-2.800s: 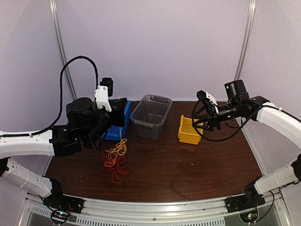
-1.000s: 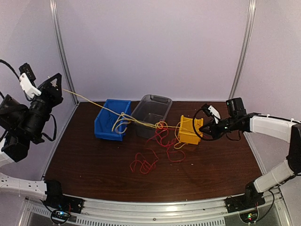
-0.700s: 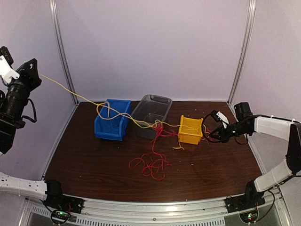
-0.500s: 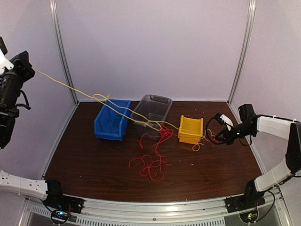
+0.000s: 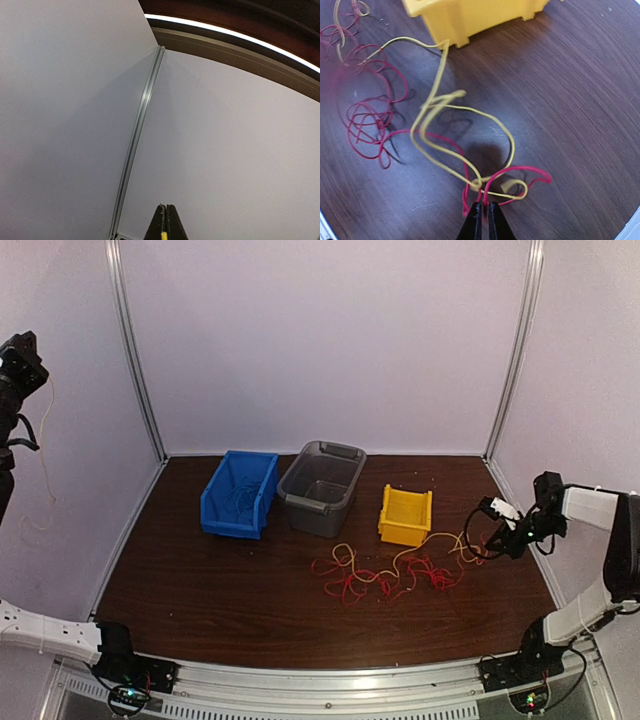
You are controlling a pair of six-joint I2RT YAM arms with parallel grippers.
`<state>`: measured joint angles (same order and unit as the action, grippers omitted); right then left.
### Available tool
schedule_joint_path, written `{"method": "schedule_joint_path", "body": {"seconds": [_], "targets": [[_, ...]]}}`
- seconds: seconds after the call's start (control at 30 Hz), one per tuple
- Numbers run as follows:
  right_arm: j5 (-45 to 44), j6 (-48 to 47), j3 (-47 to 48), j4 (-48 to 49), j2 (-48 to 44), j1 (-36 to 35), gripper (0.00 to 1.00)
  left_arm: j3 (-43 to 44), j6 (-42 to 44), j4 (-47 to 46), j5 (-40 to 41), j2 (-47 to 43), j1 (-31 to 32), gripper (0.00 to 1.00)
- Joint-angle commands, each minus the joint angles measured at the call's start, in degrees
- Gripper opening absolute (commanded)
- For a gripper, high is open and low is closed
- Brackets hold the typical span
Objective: Untangle the cables
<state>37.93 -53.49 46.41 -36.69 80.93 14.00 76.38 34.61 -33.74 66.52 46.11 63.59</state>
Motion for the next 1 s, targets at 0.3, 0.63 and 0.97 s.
{"method": "schedule_joint_path", "body": {"seconds": [0.3,0.63,0.97], "targets": [[7.3,-13.7,12.5,-26.6,-16.2,-18.9,0.59,-3.5,-21.9,21.3,-7.1,6.7,0.0,0.00],[17.9,15.1,24.9,-8.5,-9.5,-26.1,0.60,-7.3,-29.3,22.3,-14.4,9.3,0.0,0.00],[16.3,35.1,30.1,12.9,-2.4,-40.5,0.61,-8.4,-39.7,23.7,-24.4,17.1,0.0,0.00]]}}
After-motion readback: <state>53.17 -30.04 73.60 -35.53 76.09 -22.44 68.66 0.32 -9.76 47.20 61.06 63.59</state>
